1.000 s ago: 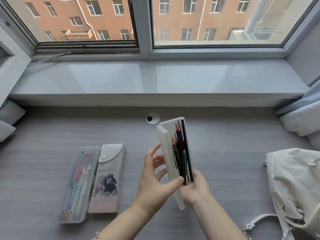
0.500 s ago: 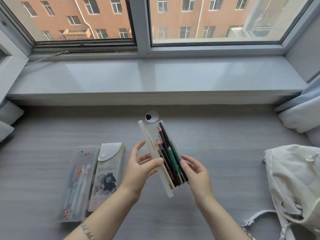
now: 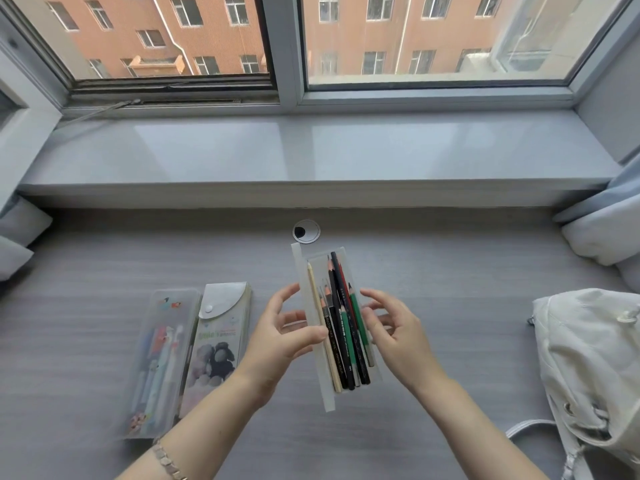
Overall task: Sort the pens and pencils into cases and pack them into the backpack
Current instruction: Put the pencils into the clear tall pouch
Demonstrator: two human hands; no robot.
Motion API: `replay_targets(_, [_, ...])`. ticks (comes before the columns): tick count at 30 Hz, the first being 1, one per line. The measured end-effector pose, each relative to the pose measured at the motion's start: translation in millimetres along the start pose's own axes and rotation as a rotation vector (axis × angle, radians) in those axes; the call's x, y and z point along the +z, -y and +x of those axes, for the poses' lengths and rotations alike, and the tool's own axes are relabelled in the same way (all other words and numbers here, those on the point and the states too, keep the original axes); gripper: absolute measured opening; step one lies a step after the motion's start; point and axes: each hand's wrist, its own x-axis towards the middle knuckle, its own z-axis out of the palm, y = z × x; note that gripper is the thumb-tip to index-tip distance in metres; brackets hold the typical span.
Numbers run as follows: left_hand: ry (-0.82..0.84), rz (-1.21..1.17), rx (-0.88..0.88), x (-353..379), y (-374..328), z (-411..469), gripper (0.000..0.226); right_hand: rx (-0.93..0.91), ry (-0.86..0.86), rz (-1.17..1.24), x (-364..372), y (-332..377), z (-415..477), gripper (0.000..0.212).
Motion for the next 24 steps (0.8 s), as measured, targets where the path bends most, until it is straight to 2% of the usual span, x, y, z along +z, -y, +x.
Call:
replay_targets(3, [0.015, 0.019, -0.008, 2, 1, 0, 0.064, -0.069, 0.068, -0.224, -3, 4, 12, 0.031])
replay_targets(7, [0.035, 0.020, -0.052, 3, -1, -1, 0.062, -0.093, 0.154, -0.482, -4, 7, 22, 0.039])
replay_targets(15, [0.103, 0.038, -0.106, 3, -5, -1, 0.067, -0.037, 0.154, -0.428, -5, 13, 37, 0.036])
replay_targets(24, [0.120, 0.051, -0.129, 2, -5, 0, 0.062, 0.000, 0.220, -0.514, -11, 17, 41, 0.025])
